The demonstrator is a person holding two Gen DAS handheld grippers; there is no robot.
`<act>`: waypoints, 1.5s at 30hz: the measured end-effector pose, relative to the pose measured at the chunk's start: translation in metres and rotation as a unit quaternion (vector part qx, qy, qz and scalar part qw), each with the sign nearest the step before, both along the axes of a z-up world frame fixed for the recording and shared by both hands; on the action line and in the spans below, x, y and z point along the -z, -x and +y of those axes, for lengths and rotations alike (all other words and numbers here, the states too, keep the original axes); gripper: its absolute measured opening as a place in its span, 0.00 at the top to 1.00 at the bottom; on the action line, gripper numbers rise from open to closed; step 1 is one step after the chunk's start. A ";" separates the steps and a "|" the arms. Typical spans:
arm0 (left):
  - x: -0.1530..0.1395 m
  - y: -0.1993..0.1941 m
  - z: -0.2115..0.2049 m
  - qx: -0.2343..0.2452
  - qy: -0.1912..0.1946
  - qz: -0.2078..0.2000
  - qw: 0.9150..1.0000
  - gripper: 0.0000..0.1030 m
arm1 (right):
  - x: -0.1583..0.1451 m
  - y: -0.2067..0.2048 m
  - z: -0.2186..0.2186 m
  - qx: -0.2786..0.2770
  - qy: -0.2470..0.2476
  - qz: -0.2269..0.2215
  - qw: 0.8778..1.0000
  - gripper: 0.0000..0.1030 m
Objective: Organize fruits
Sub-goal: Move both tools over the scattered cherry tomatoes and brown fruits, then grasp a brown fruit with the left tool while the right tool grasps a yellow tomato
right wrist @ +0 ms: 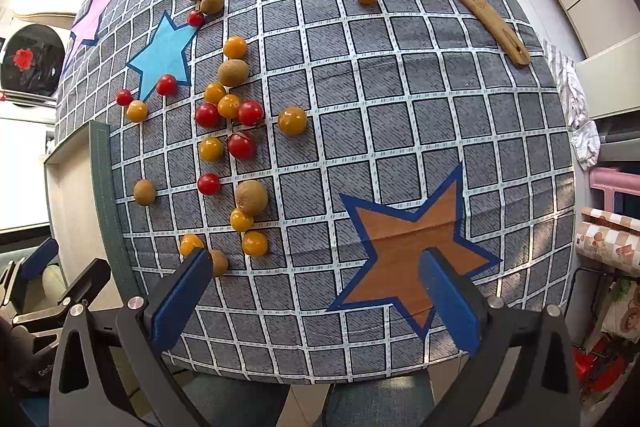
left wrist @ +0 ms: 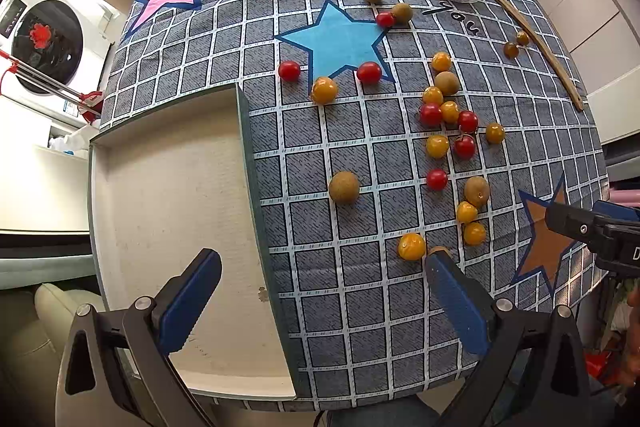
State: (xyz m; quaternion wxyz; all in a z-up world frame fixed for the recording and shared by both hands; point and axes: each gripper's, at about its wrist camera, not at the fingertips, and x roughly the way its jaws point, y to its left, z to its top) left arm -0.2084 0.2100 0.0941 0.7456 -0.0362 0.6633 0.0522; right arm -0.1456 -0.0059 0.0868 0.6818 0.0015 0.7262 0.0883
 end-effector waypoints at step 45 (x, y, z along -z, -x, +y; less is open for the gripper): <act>0.080 -0.039 -0.010 0.045 -0.024 -0.010 0.999 0.12 | 0.059 -0.079 0.026 -0.032 -0.009 -0.021 0.999 0.25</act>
